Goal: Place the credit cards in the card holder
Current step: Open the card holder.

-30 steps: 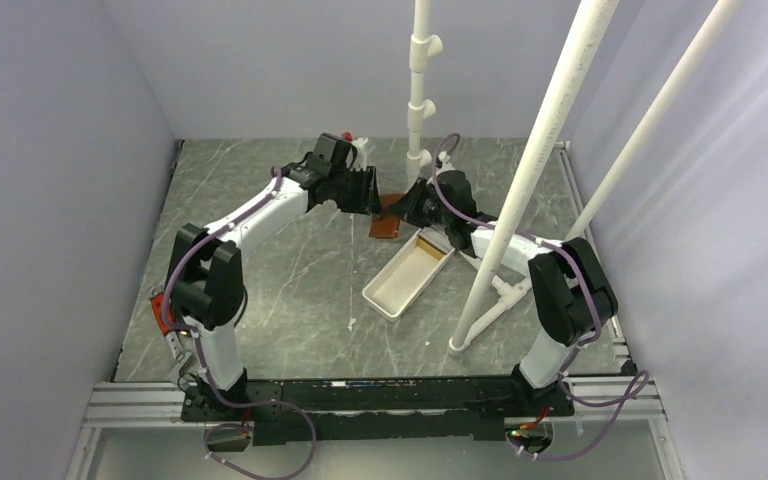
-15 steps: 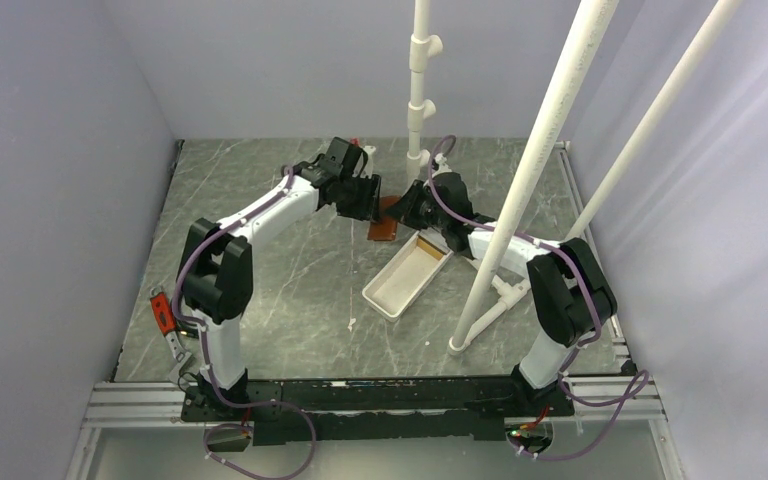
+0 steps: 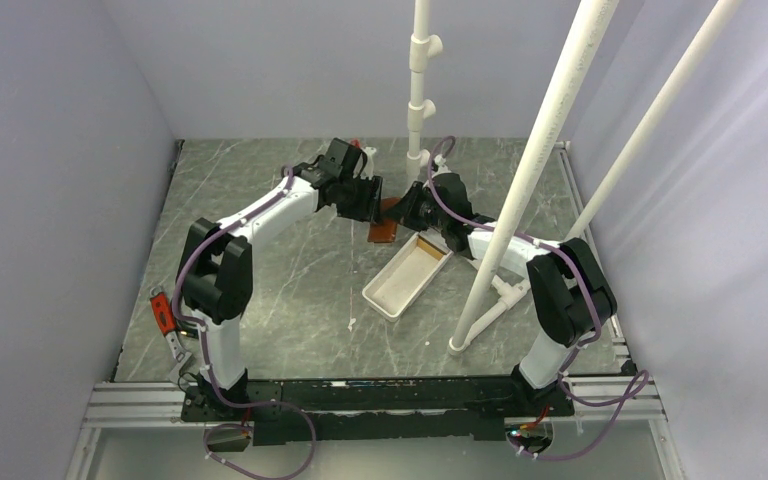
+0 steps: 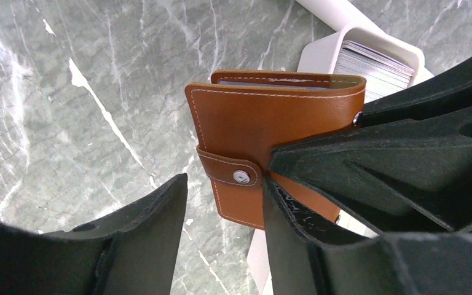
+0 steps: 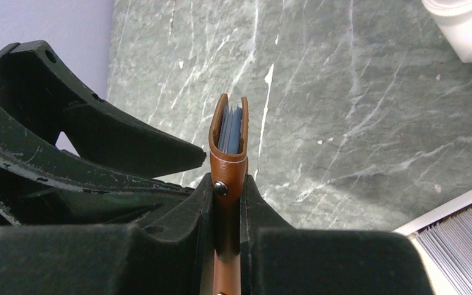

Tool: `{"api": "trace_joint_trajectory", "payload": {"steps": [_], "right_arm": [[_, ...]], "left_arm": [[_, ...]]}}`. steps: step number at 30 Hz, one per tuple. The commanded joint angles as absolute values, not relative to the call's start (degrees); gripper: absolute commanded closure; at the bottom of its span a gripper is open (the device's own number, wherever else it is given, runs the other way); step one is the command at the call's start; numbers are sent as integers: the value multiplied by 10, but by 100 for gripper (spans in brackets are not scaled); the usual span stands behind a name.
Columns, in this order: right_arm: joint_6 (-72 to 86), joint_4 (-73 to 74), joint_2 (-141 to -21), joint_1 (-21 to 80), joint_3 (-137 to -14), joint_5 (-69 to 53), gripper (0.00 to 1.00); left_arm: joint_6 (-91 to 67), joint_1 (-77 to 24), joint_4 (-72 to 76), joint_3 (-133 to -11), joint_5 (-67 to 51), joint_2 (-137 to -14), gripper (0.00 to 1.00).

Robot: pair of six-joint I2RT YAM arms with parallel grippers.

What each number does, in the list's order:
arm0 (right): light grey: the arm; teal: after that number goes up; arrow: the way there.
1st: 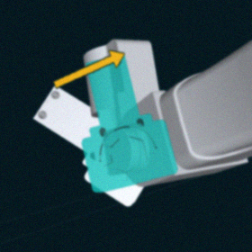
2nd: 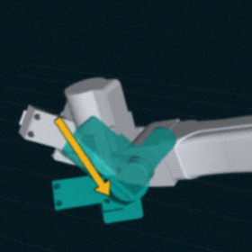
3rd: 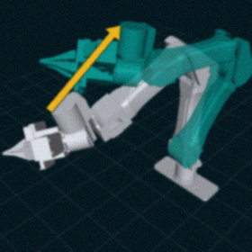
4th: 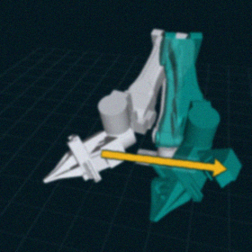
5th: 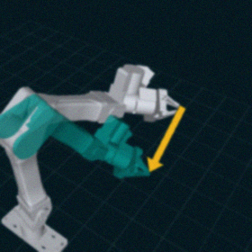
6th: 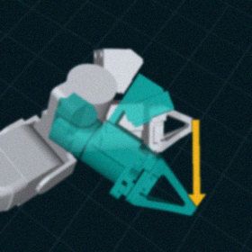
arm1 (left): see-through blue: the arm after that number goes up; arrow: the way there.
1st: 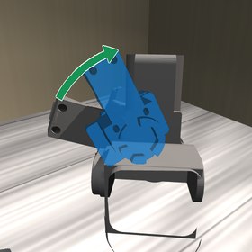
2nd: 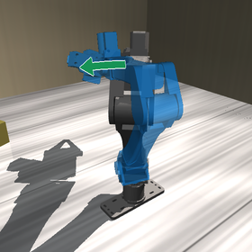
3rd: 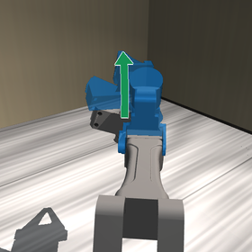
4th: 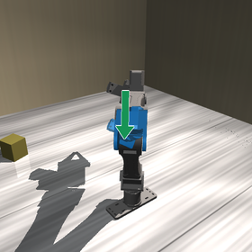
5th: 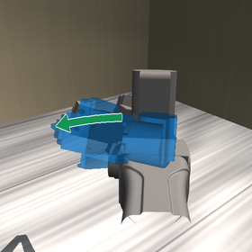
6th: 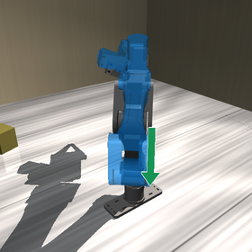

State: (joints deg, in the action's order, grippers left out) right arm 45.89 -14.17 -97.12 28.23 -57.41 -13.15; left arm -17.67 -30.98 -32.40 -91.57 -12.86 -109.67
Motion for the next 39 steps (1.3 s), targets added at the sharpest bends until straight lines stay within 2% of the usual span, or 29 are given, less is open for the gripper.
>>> {"api": "trace_joint_trajectory", "payload": {"steps": [1, 6, 7, 8, 10, 15, 18, 24, 25, 29, 30, 31, 34, 39], "right_arm": [[482, -195, -931, 290, -598, -175, 100], [484, -183, -916, 284, -602, -177, 100], [486, -183, -916, 280, -603, -184, 100], [487, -182, -919, 275, -606, -198, 100], [488, -190, -925, 254, -607, -246, 100], [499, -246, -945, 193, -597, -401, 100], [488, -234, -965, 190, -620, -446, 100], [549, -326, -995, 185, -615, -510, 100], [547, -324, -995, 185, -616, -512, 100], [500, -272, -990, 188, -629, -511, 100], [495, -271, -988, 189, -629, -514, 100], [494, -274, -988, 190, -628, -519, 100], [495, -283, -987, 193, -625, -535, 100], [478, -279, -989, 206, -636, -563, 100]], "left_arm": [[-169, -316, -362, -950, -95, -1118, 53], [-156, -316, -450, -1008, -27, -1160, 73], [-151, -314, -455, -1010, -25, -1158, 81], [-146, -311, -453, -1007, -26, -1152, 93], [-136, -295, -430, -992, -56, -1128, 100], [-130, -235, -363, -948, -212, -1064, 100], [-135, -223, -346, -942, -278, -1052, 100], [-148, -203, -351, -931, -393, -1050, 100], [-150, -196, -355, -927, -408, -1045, 93], [-167, -170, -298, -873, -482, -991, 32], [-174, -170, -263, -850, -478, -971, 20], [-182, -170, -239, -833, -478, -957, 12], [-185, -171, -222, -819, -490, -951, 5], [-196, -167, -198, -815, -564, -977, 5]]}}
